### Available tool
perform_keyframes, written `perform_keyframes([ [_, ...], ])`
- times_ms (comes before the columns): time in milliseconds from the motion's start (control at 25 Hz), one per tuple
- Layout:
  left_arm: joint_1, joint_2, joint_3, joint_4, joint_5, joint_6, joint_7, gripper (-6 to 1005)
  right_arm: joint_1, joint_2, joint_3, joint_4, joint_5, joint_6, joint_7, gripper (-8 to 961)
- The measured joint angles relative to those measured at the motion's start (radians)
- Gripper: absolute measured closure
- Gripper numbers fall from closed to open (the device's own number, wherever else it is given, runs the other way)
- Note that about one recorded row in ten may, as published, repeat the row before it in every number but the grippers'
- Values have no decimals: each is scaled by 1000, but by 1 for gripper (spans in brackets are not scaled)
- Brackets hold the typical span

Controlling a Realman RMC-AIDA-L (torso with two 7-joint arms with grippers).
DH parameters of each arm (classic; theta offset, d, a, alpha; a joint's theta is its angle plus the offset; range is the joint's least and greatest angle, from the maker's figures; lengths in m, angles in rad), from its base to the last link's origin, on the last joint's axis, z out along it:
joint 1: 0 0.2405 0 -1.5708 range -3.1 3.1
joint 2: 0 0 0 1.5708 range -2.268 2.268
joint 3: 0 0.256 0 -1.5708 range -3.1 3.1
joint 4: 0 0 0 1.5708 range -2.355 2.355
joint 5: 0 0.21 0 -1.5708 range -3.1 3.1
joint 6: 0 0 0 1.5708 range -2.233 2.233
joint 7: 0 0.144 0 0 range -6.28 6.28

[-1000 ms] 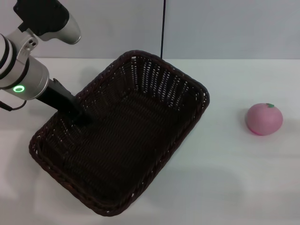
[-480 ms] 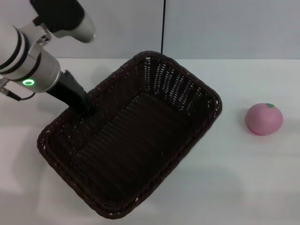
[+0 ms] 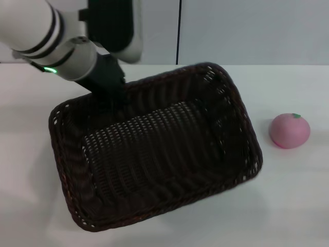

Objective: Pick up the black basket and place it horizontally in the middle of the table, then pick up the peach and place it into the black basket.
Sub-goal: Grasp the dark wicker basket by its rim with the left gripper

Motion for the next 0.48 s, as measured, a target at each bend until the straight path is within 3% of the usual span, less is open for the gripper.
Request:
perform_keyframes([
  [480,-1,0,155,33,-13,-20,100,777,-11,2,0,7,0,2,1,236],
])
